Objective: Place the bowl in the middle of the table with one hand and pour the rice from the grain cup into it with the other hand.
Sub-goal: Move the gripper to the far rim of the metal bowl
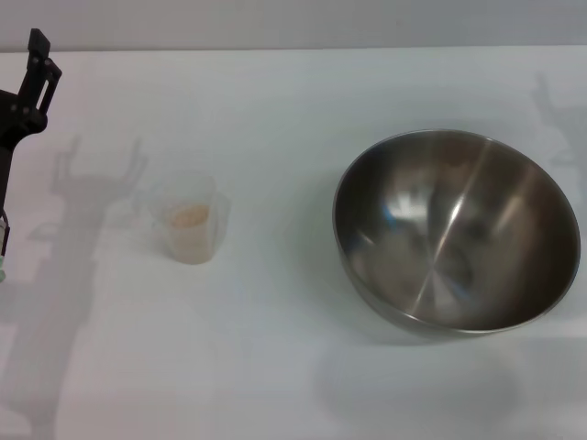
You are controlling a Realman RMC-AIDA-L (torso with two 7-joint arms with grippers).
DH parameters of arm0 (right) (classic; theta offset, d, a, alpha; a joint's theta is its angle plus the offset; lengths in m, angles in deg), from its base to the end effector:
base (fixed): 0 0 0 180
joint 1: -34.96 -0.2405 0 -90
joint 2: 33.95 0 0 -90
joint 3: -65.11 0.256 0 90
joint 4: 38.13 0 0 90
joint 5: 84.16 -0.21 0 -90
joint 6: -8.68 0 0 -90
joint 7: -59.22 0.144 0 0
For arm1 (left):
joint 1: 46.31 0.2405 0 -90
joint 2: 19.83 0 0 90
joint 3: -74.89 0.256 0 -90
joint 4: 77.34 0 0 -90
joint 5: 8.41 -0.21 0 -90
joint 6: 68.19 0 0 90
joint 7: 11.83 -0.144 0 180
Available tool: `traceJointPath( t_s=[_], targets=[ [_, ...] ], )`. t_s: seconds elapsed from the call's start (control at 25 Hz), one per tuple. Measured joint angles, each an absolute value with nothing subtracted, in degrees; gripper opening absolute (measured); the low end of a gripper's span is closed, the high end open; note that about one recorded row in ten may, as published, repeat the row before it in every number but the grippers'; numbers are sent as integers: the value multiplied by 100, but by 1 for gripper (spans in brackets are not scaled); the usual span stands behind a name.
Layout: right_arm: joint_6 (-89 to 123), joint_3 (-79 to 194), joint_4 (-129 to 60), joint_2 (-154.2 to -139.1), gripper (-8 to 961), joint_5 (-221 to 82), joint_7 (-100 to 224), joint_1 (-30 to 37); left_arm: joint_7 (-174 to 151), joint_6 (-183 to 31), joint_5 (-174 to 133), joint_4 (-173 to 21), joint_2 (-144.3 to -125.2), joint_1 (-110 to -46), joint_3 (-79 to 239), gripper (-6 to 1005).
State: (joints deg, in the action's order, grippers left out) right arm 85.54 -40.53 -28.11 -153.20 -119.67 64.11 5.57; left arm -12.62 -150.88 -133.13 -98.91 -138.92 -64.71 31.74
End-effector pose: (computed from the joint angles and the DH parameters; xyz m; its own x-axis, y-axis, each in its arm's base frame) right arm 0.2930 0.3612 0.0404 0.6672 0.3534 -0.6556 -0.6982 -0.0097 -0.7158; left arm -0.2854 0.3002 -0.0042 0.6237 -0.3397 0.7040 0.7128 -0.1223 -0.6906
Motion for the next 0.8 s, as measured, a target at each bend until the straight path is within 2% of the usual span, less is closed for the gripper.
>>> traceJointPath(
  t_s=[0.8],
  targets=[
    [9096,-4043,-2675,-15339,776,-11953,5488,761,-1262,-15058,-13305,-9880,-13892,-6443,3218,862]
  ],
)
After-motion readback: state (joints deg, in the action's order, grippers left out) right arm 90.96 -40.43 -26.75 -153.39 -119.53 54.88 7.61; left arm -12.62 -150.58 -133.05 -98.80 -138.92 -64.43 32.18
